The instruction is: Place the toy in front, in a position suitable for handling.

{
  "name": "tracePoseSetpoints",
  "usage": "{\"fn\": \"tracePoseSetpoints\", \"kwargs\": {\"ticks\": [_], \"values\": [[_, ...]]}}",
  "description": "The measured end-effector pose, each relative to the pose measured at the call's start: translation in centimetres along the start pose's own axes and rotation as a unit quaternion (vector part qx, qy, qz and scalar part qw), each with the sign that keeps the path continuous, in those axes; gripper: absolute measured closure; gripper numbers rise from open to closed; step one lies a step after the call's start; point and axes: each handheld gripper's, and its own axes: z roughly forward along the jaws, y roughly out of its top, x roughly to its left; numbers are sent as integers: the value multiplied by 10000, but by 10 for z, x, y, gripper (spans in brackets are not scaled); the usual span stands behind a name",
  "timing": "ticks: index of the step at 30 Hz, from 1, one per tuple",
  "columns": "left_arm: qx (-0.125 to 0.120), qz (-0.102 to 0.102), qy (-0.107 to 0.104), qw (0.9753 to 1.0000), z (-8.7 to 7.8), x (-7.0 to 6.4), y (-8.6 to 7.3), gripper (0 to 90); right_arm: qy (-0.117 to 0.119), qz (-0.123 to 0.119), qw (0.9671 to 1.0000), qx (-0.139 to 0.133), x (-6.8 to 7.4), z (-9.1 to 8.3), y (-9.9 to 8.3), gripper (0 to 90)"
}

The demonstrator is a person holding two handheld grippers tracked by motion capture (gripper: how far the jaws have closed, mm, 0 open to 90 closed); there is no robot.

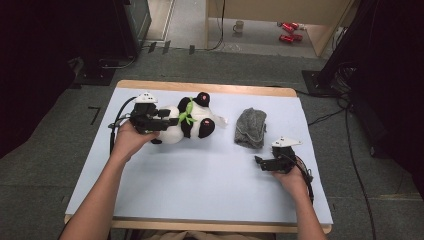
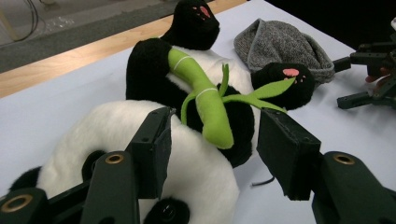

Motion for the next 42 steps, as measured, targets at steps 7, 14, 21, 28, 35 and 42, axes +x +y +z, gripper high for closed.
{"fn": "tracePoseSetpoints", "kwargs": {"ticks": [7,14,21,28,35,42], "values": [[244,-40,12,9997,19,-1,7,489,-2,3,10000,-4,0,0,0,129],[206,90,46,9997,38,-2,5,498,-5,5,10000,1,0,0,0,128],[175,236,42,9996,46,-2,0,522,1,16,10000,10,1,0,0,128],[-58,217,-63,9997,49,0,-10,669,-2,22,10000,9,0,0,0,128],[-41,95,5,9999,43,-3,-5,761,-46,129,9999,15,1,0,1,145],[-22,70,87,9999,33,-8,0,778,-3,538,9986,18,-4,-6,5,267]]}}
